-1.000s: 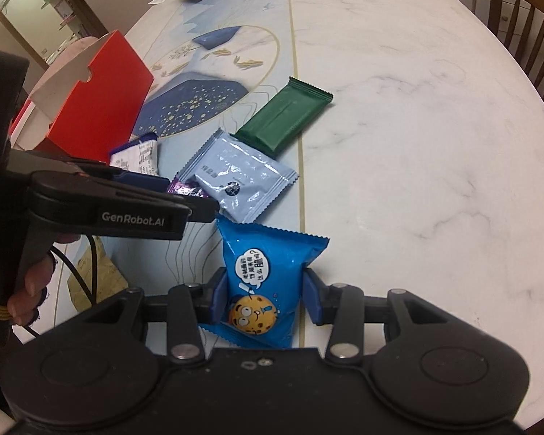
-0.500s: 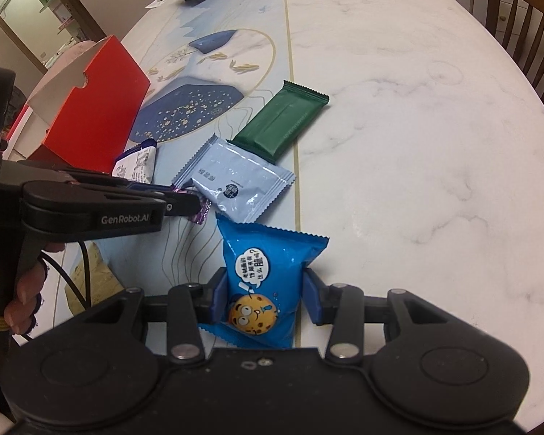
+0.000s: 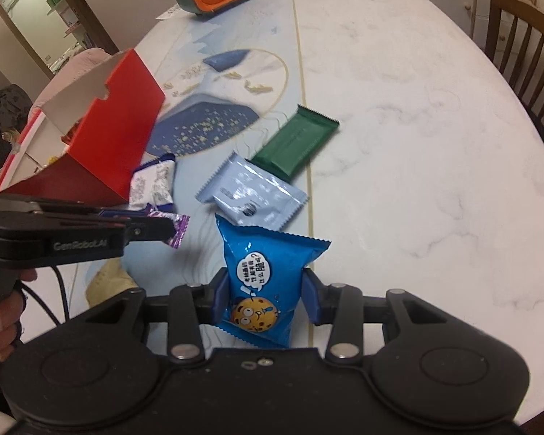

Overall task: Organize snacks
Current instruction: 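Grasp the blue cookie bag with the right tool while the left grasps the purple candy, then carry the blue cookie bag and purple candy into the box with both tools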

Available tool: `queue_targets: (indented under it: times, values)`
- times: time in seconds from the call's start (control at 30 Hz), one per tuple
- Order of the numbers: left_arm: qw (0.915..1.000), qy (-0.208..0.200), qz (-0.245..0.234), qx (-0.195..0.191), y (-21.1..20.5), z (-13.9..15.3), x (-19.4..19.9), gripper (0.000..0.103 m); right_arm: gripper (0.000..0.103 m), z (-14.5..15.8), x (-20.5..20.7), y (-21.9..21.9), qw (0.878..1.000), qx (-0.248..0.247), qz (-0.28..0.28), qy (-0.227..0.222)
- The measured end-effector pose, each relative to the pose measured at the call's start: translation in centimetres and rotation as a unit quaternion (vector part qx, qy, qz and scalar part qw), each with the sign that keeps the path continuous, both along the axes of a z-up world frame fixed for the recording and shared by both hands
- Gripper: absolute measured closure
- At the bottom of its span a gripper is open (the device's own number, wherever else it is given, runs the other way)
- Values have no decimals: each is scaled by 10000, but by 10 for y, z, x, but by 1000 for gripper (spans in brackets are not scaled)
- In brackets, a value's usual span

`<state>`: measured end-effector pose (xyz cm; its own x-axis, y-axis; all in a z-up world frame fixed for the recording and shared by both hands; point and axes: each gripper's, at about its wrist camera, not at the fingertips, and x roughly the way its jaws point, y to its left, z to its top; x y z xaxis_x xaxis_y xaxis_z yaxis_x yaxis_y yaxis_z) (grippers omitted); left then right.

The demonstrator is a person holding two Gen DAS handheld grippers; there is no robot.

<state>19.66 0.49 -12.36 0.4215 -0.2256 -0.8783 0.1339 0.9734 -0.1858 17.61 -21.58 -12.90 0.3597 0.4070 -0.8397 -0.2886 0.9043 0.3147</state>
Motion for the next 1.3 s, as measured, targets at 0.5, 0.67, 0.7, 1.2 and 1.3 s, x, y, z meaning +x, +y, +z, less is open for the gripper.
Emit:
queue_targets:
  times: [0.5,0.67,0.7,1.2,1.3]
  values:
    - [9941,-840,674,-117,62,72,-19,85,63,70,15,56,9946,-38,545,-881]
    - [9899,-1092,898,-73,89,90,-23,85,63,95,24,88,9897,50,840,-1162]
    - [9891,-1121,957,-58,95,93,-23,85,63,99,26,95,9886,72,902,-1203]
    - [9772,-1229,1724,178,190,100,-28,85,63,116,48,200,9778,155,1601,-1343]
    - [9752,-1170,1862,267,211,96,-26,85,63,112,52,220,9772,112,1710,-1255]
